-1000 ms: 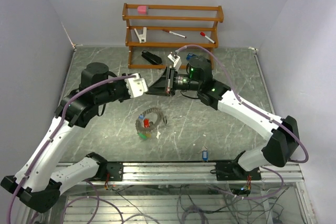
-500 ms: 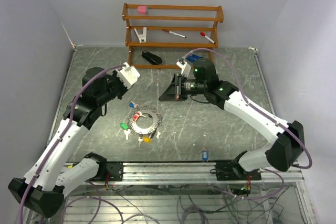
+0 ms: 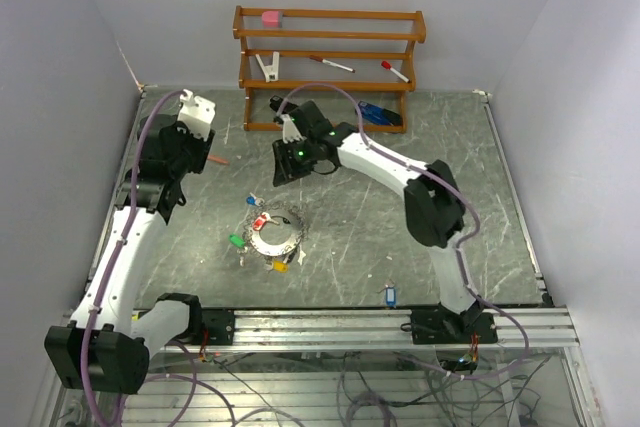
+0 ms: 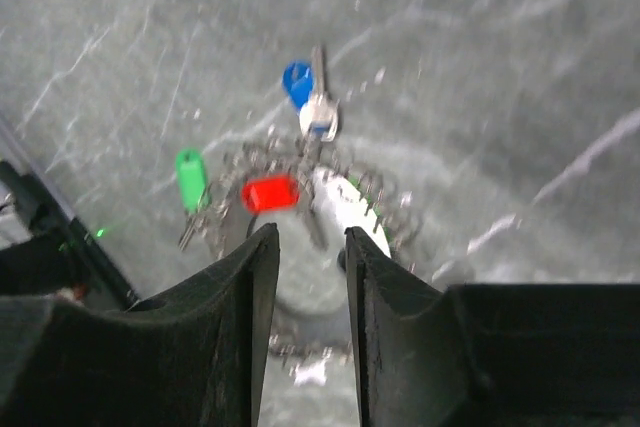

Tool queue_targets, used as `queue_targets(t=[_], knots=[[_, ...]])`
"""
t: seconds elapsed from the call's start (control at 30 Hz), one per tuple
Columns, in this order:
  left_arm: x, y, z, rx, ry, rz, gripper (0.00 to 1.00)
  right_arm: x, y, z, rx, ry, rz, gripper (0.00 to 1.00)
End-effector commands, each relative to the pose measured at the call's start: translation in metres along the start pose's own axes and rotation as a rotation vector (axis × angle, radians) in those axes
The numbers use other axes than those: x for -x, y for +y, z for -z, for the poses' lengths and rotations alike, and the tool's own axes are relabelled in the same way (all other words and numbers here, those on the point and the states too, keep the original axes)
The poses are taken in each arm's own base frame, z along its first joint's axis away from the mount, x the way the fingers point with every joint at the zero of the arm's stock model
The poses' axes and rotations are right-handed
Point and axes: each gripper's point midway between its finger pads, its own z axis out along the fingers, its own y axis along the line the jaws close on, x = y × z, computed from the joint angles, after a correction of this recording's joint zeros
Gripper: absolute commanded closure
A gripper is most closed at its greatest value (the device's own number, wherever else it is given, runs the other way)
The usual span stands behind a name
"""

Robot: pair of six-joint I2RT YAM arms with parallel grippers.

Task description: Put the keys on the keyring

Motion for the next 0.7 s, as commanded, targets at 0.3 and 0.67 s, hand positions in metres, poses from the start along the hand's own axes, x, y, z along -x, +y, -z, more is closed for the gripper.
queue_targets(t=[0.3,0.67], knots=[[0.001,0.005,-0.001,0.018,-0.03,-0.001,0.48,0.002,-0.002,-0.064,-0.098,0.103,0.141,0.71],[-0.006,0.002,0.002,0.011,-0.027,-0.007,0.49,-0.021,0.0,-0.085,-0.061,0.145,0.195,0.72]])
